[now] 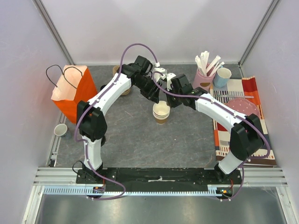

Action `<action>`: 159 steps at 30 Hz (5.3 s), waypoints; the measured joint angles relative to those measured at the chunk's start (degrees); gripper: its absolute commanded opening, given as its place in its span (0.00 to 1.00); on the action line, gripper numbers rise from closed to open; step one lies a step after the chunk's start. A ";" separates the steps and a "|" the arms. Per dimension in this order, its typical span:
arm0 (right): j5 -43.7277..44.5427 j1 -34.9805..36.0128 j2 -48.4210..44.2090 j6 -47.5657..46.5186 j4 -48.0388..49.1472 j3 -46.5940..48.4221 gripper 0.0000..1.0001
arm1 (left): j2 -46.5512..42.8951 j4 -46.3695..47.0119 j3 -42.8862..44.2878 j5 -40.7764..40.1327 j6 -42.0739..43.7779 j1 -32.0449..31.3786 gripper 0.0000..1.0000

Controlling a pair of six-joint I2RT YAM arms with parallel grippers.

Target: Pack the takeout coffee

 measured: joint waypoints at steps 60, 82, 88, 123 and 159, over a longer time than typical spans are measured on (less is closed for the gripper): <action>10.86 -17.86 -6.64 11.91 6.49 -14.95 0.49 | 0.55 7.80 -7.17 -5.95 -4.04 -1.01 0.39; -7.13 -6.25 -7.19 11.21 11.69 -7.30 0.41 | 0.79 5.53 -4.52 -4.66 -3.89 -0.94 0.02; -9.90 -4.76 -4.11 11.93 12.26 -7.30 0.36 | 0.79 4.92 -3.06 -2.97 -3.91 -0.85 0.02; -15.39 -9.62 -10.23 29.35 16.37 -21.33 0.45 | -6.38 0.85 -4.55 6.88 17.31 1.01 0.55; -24.09 -9.55 -5.79 40.61 37.22 -30.64 0.45 | -4.46 3.21 -16.83 -4.02 44.96 -7.61 0.23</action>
